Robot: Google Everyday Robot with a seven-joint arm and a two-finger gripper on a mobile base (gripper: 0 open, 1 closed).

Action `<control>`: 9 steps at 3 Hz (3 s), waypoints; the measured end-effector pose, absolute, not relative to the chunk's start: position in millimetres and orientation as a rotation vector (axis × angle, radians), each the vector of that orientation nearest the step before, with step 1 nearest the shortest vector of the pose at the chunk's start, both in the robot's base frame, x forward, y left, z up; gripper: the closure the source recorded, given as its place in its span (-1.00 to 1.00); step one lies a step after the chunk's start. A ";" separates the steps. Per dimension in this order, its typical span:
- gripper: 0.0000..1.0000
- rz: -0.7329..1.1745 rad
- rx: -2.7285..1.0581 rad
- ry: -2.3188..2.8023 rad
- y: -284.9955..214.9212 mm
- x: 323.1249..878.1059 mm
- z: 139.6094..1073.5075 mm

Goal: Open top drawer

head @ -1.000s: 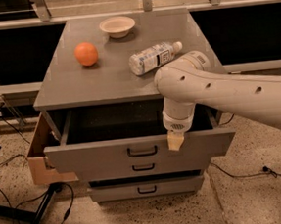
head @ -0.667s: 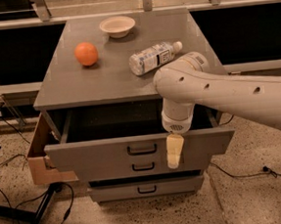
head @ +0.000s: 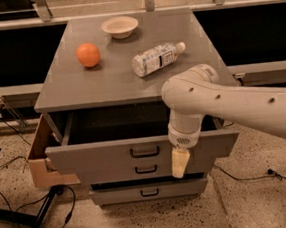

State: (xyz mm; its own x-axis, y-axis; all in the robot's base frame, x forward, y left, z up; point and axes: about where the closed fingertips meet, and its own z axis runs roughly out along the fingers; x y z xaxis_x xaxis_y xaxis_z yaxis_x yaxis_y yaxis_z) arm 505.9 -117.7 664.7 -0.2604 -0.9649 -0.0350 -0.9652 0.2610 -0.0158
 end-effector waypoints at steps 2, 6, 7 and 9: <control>0.44 0.070 -1.872 2.513 -121.2 466.7 665.1; -0.96 0.070 -1.879 2.516 -121.9 464.2 662.7; -1.00 0.071 -1.879 2.516 -122.0 464.0 662.5; -0.65 0.111 -1.767 2.527 -118.5 429.2 664.8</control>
Offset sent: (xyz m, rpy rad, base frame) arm -0.2516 -0.0207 0.0536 -0.0396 0.2217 -0.1481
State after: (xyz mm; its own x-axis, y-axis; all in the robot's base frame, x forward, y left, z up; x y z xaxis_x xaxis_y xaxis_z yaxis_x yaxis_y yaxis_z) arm 429.2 -118.5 664.8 -0.3432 -0.9352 -0.0870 -0.9392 0.3422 0.0269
